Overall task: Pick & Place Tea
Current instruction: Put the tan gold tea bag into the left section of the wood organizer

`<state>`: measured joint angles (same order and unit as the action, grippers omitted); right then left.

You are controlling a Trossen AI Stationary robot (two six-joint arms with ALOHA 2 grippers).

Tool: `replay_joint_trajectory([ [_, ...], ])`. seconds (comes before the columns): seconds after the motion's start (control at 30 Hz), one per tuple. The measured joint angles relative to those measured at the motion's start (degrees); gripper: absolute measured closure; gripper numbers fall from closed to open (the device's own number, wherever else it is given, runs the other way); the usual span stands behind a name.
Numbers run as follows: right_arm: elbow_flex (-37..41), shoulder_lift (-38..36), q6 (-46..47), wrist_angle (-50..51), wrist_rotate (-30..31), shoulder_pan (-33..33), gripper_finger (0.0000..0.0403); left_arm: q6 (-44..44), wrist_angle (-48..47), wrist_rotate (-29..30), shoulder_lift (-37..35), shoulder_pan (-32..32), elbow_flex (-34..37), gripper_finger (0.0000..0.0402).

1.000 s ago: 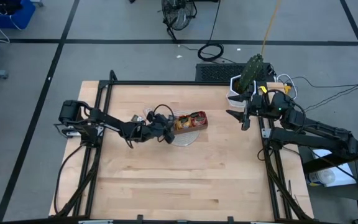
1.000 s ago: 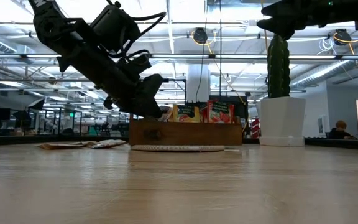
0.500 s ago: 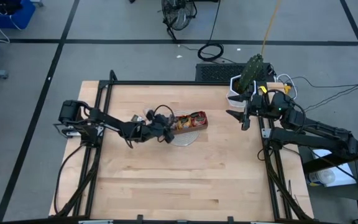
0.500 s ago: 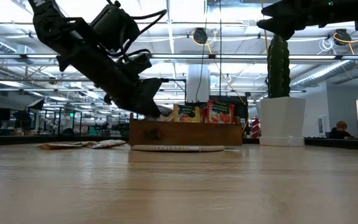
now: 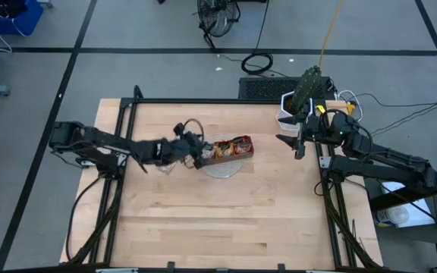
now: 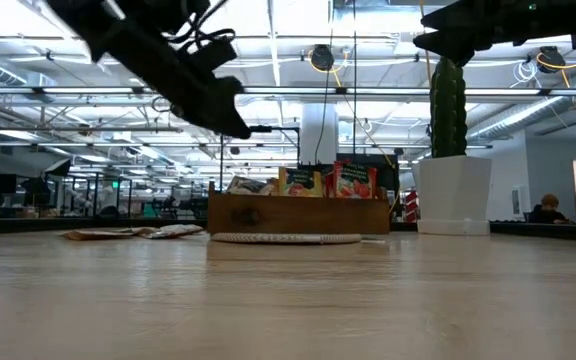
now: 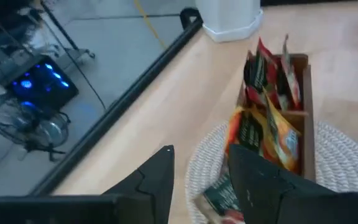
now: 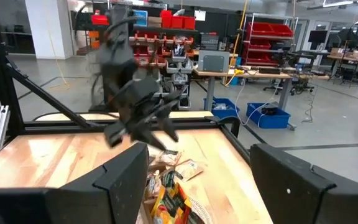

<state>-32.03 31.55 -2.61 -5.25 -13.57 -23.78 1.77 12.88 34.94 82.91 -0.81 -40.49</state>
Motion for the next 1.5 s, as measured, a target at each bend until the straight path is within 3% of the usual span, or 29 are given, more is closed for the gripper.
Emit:
replay_joint_trajectory([
  [0.07,0.0,0.02,0.0,0.51,-0.01,0.01,0.0142,0.69,-10.86,-6.45,-3.07,-3.16,-3.24,0.0247],
  [0.23,0.02,0.16,-0.03,0.9,-0.02,0.05,0.0142,-0.98,-36.81,-32.55,-1.89,-13.93,-15.85,0.0247],
  [0.47,0.04,0.74,-0.43,1.55,-0.08,0.23,0.0142,-10.52,-54.75,-46.8,10.96,-23.02,-29.61,0.0247],
  [0.77,0.04,1.14,-1.14,1.48,-0.06,0.27,0.0142,-20.41,-58.23,-50.85,22.23,-22.83,-34.98,0.0247],
  [1.17,0.04,1.14,-1.75,2.13,-0.06,0.27,0.0142,-22.91,-59.29,-49.87,20.36,-22.74,-35.15,0.0248],
  [1.5,0.04,1.14,-1.55,2.15,-0.05,0.27,0.0142,-22.45,-58.16,-53.45,19.63,-22.53,-35.16,0.0248],
])
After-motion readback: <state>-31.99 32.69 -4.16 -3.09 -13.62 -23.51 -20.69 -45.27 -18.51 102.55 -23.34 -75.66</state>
